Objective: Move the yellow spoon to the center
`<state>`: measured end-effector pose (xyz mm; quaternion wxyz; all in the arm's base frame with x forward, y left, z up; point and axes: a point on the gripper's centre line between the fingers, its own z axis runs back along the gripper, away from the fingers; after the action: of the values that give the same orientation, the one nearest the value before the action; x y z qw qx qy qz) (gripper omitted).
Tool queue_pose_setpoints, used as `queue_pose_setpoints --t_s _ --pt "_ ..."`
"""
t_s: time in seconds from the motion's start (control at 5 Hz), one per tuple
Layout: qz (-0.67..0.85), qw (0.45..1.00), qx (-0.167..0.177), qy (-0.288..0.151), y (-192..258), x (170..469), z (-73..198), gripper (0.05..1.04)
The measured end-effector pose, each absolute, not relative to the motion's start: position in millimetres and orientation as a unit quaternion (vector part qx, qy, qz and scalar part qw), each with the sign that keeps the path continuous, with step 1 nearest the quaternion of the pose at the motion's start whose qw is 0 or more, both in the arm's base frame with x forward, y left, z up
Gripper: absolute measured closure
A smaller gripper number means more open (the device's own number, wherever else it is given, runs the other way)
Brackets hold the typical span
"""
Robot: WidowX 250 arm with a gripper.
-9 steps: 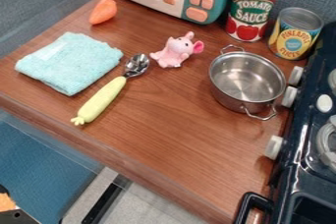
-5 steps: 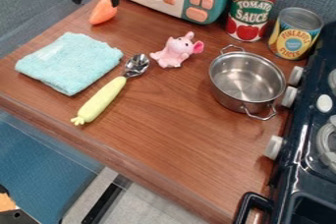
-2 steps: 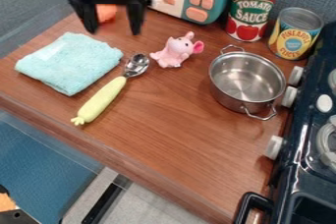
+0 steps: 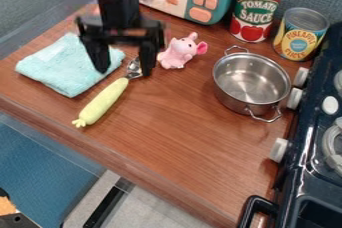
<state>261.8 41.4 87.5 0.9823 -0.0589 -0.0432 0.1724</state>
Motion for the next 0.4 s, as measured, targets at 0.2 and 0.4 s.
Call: queue_pose_setpoints --t_s 0.2,0.4 --pt "0.155 0.987 -0.043 -0.026 40.1 249.9 76.0 0.084" --pt "0.149 0.988 -0.03 -0.024 44.7 242.7 65.8 0.083"
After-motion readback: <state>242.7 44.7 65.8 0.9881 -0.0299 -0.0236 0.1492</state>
